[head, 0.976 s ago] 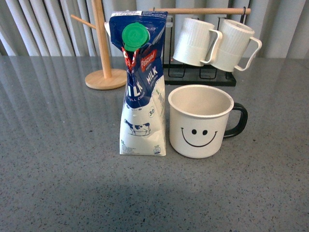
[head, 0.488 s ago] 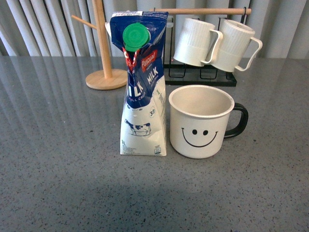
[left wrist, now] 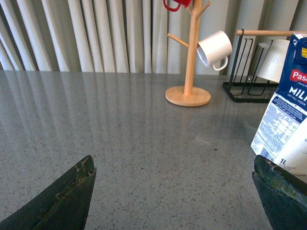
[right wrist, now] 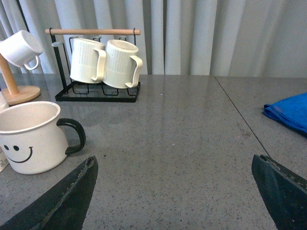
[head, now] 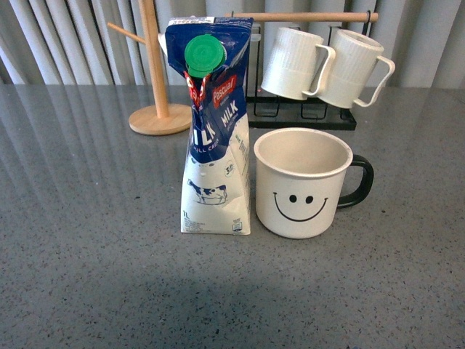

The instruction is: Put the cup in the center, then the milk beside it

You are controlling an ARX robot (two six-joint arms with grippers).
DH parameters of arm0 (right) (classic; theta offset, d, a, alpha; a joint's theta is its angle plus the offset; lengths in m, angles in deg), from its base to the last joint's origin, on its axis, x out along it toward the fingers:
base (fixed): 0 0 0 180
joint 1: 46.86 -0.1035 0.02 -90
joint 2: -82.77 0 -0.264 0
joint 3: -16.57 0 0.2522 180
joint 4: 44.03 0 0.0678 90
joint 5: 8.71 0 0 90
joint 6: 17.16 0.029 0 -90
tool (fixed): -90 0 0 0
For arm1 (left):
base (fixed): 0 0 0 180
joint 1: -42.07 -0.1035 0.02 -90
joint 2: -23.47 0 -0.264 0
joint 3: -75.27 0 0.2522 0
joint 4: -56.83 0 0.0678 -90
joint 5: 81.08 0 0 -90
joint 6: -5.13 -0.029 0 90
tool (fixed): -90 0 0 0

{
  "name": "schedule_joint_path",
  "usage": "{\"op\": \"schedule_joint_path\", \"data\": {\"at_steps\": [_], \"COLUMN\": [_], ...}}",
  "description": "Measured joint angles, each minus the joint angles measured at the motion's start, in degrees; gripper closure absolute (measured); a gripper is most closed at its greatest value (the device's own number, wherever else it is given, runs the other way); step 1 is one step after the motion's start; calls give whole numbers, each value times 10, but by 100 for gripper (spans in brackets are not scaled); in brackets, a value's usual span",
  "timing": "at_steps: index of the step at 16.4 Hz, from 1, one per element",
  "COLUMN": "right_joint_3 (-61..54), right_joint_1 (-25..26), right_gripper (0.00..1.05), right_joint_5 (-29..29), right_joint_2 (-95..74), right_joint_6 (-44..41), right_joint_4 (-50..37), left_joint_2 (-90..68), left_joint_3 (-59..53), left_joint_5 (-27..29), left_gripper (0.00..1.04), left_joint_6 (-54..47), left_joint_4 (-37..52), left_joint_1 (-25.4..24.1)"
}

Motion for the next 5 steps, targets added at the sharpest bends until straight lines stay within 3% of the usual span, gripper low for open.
{"op": "schedule_joint_path", "data": {"at_steps": [5], "right_joint_3": [0], "right_joint_1": [0], "right_gripper": [7], "right_joint_5": [0], "right_joint_2": [0], "right_joint_6": [0], "right_joint_4": [0], "left_joint_2": [0], "left_joint_3": [0], "left_joint_5": [0], "left_gripper": [7], "left_joint_6": [0], "left_joint_4": [0], "left_joint_1": [0]}}
